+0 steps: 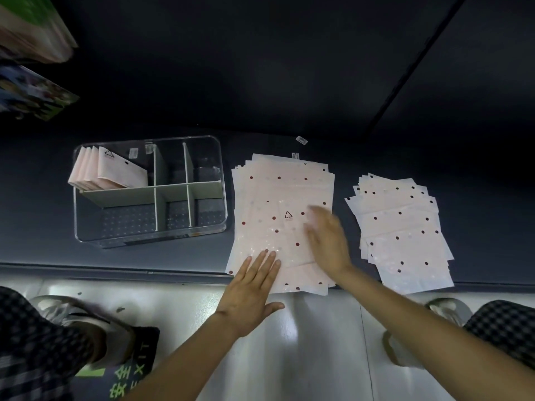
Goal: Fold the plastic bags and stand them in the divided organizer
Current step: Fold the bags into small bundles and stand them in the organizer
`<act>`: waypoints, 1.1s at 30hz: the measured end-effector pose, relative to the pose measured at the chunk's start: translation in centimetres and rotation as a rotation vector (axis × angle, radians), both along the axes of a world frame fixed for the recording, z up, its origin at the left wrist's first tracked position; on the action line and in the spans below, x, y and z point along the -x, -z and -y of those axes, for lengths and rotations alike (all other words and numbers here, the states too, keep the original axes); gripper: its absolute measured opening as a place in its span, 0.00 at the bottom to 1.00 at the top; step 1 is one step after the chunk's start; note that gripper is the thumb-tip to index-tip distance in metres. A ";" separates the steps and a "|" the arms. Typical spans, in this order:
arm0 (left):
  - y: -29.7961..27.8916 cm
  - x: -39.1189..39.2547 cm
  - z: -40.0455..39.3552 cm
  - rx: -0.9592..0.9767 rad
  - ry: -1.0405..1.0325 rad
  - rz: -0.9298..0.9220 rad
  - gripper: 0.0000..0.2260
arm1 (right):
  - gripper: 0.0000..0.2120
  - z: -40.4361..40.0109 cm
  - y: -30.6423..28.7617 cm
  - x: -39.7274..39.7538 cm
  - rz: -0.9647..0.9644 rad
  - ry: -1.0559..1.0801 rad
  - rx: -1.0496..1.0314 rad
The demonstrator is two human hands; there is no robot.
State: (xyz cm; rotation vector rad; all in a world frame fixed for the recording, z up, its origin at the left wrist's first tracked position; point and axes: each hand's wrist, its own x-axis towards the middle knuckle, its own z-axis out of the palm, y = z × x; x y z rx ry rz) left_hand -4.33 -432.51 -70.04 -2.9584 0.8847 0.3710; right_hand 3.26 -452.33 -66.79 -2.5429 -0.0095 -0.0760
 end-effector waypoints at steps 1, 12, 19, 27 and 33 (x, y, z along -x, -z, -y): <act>0.0 0.0 0.1 -0.004 0.000 -0.017 0.36 | 0.20 -0.4 0.1 1.7 -0.017 -0.218 0.053; 0.6 -0.7 -1.5 0.089 0.009 -0.082 0.32 | 0.31 7.4 1.4 5.7 -0.181 -0.558 0.597; -0.2 -1.3 -1.7 0.144 -0.038 -0.132 0.30 | 0.16 5.4 -0.6 3.2 0.087 -0.470 0.431; -1.3 -2.2 -1.4 0.301 -0.239 -0.141 0.32 | 0.13 5.0 -0.7 1.7 0.090 -0.563 0.465; -2.0 -3.3 -3.2 0.581 -0.462 -0.146 0.23 | 0.09 6.1 -2.4 2.1 -0.327 -0.352 -0.094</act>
